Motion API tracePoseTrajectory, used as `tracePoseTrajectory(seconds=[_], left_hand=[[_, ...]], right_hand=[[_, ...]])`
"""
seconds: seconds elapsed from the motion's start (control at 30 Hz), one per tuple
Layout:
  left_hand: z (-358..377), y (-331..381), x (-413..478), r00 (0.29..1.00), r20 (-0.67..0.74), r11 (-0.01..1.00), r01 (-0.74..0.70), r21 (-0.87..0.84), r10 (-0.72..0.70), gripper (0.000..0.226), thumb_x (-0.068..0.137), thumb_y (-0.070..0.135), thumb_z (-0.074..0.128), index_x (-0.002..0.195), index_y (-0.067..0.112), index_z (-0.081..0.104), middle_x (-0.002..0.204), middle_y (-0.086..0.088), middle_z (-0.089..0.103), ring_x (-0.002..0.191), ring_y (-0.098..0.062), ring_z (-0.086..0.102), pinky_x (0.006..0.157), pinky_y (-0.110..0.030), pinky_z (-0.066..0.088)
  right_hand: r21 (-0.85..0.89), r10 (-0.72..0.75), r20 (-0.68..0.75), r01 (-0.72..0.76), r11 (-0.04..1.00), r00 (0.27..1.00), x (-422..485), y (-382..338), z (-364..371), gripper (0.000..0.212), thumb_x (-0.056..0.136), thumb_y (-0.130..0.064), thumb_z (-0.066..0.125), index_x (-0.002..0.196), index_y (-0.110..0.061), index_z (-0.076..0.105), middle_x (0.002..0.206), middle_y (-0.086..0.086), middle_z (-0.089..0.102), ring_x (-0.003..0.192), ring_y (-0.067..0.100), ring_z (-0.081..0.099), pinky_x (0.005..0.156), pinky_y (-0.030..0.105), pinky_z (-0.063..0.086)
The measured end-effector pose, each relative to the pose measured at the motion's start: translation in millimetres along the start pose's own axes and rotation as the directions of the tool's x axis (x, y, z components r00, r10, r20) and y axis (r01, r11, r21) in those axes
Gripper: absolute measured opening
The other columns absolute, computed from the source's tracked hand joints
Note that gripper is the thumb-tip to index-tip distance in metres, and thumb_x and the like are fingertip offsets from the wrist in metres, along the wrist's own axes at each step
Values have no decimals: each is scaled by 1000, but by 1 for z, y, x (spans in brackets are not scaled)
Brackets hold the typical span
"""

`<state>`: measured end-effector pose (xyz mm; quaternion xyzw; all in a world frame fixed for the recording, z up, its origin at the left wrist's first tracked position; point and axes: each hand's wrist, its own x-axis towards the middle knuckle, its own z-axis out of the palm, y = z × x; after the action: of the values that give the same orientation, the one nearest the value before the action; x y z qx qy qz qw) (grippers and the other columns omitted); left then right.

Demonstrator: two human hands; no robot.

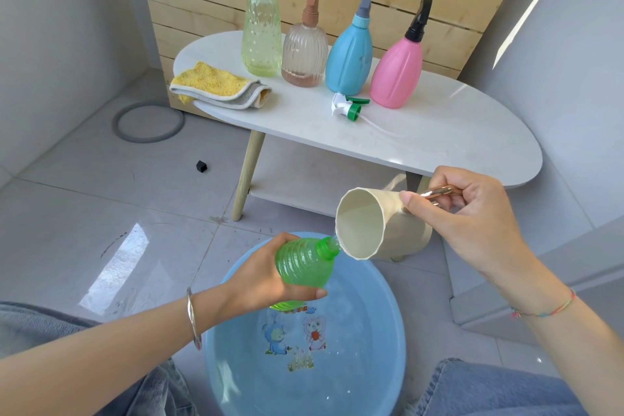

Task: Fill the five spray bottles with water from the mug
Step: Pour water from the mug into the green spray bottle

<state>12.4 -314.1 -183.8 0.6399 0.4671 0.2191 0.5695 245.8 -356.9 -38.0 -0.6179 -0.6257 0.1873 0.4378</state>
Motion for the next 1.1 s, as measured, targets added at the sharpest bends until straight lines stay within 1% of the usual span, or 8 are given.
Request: tracePoseTrajectory(seconds=[0.23, 0.4, 0.53, 0.63, 0.7, 0.8, 1.0, 1.1], left_hand=[[0, -2, 0, 1000, -13, 1000, 4, 7, -4, 65, 57, 28, 95, 108, 26, 55, 96, 5, 65, 84, -4, 62, 76, -14, 49], [0, -1, -1, 1000, -8, 1000, 8, -9, -8, 66, 57, 26, 95, 110, 24, 55, 97, 4, 66, 82, -3, 63, 74, -13, 49], [0, -2, 0, 1000, 2, 1000, 11, -22, -11, 70, 52, 33, 96, 108, 27, 55, 96, 4, 66, 86, -7, 65, 81, -21, 52], [0, -3, 0, 1000, 5, 1000, 20, -24, -20, 76, 44, 43, 95, 108, 29, 56, 96, 4, 67, 88, -10, 66, 80, -21, 52], [0, -3, 0, 1000, 9, 999, 27, -29, -27, 76, 45, 42, 95, 109, 29, 56, 98, 3, 67, 89, -11, 66, 80, -21, 51], [0, -3, -1, 1000, 16, 999, 25, -33, -25, 71, 50, 35, 97, 108, 28, 56, 96, 4, 67, 86, -9, 66, 78, -20, 51], [0, -3, -1, 999, 15, 999, 31, -17, -31, 66, 57, 25, 96, 110, 25, 55, 98, 1, 66, 88, -11, 65, 76, -17, 50], [0, -2, -2, 999, 10, 999, 31, -5, -31, 66, 58, 24, 95, 110, 25, 55, 95, 5, 65, 80, -3, 63, 71, -11, 48]], right_hand=[[1, -37, -13, 38, 999, 999, 0, -1, 0, 43, 71, -27, 72, 57, -2, 41, 52, -7, 30, 49, 7, 29, 48, 16, 22], [-22, -74, -1, 74, 997, 997, -1, 0, 0, 45, 76, -18, 79, 55, -8, 40, 53, -6, 32, 47, 5, 31, 42, 7, 26], [-66, -119, 15, 120, 991, 993, -2, 1, 1, 40, 73, -26, 71, 56, -9, 39, 55, -6, 34, 51, 5, 32, 50, 11, 25], [-59, -153, 32, 155, 986, 988, -2, 2, 2, 41, 73, -35, 70, 56, -16, 38, 58, -6, 35, 55, 6, 32, 54, 13, 26], [-57, -168, 40, 170, 984, 985, -2, 2, 3, 40, 74, -35, 69, 56, -18, 38, 58, -6, 36, 55, 7, 33, 55, 14, 26], [-77, -182, 46, 186, 980, 982, -2, 3, 4, 39, 75, -26, 71, 56, -17, 37, 59, -5, 36, 56, 7, 33, 55, 14, 26], [-96, -205, 53, 210, 973, 977, -3, 3, 6, 39, 74, -24, 71, 56, -10, 40, 61, 0, 38, 56, 7, 33, 56, 13, 27], [-117, -229, 65, 235, 965, 971, -4, 4, 7, 39, 74, -25, 72, 57, -8, 41, 63, 2, 39, 57, 8, 35, 56, 14, 28]])
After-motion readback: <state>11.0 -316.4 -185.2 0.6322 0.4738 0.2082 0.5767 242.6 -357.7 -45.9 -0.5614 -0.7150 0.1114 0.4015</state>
